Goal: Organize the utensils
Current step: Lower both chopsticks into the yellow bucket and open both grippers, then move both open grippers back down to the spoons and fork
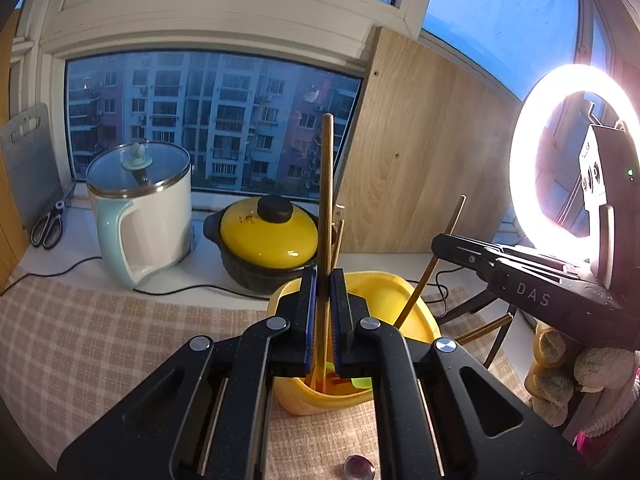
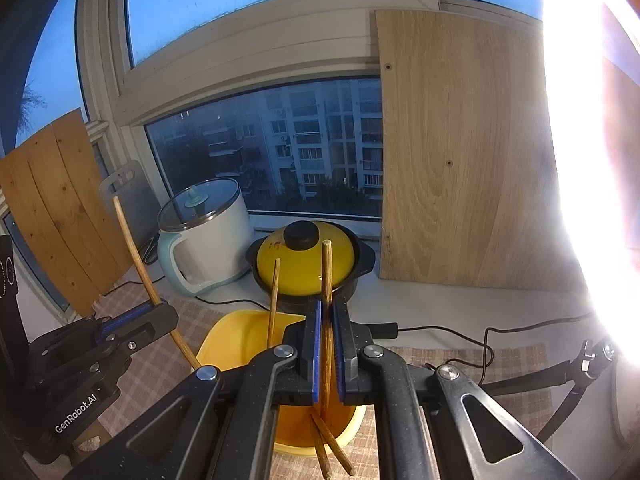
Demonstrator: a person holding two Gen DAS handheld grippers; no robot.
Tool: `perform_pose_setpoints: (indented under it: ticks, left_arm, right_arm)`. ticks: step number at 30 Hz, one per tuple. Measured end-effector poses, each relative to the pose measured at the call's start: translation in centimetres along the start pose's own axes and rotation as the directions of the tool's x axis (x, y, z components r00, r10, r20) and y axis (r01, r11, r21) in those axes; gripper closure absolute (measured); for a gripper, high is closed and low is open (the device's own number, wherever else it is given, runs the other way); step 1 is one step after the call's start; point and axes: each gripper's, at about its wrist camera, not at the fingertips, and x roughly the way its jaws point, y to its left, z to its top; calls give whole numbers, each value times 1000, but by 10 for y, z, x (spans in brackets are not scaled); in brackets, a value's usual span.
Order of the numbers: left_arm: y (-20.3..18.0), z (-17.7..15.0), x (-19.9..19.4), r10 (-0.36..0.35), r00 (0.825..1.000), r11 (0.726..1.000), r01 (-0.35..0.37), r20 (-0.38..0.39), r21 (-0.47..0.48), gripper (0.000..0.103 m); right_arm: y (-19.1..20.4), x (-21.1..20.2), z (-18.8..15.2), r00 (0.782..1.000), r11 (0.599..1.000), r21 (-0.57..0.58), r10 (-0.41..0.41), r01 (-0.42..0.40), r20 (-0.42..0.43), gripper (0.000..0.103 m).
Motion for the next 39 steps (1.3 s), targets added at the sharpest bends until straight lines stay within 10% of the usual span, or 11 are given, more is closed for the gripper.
perform_pose_setpoints:
  ticks: [5, 8, 11, 39]
  left_arm:
    - [-2, -2, -2, 5, 1000, 1000, -5, -4, 10, 99]
    - [-4, -3, -4, 9, 1000, 1000, -9, -10, 13, 94]
    - [-3, -6, -10, 11, 1000, 1000, -11, 0, 5, 81]
    - [-4, -40, -75, 16, 999, 997, -14, -36, 76, 81]
  right_arm:
    - [0, 2, 0, 1000, 1000, 5, 14, -14, -9, 97]
    - [-1, 0, -2, 1000, 1000, 7, 14, -14, -5, 78]
    - [-1, -1, -4, 1000, 1000, 13, 13, -13, -10, 78]
    - [-3, -90, -50, 990, 995, 3, 98, -98, 99, 66]
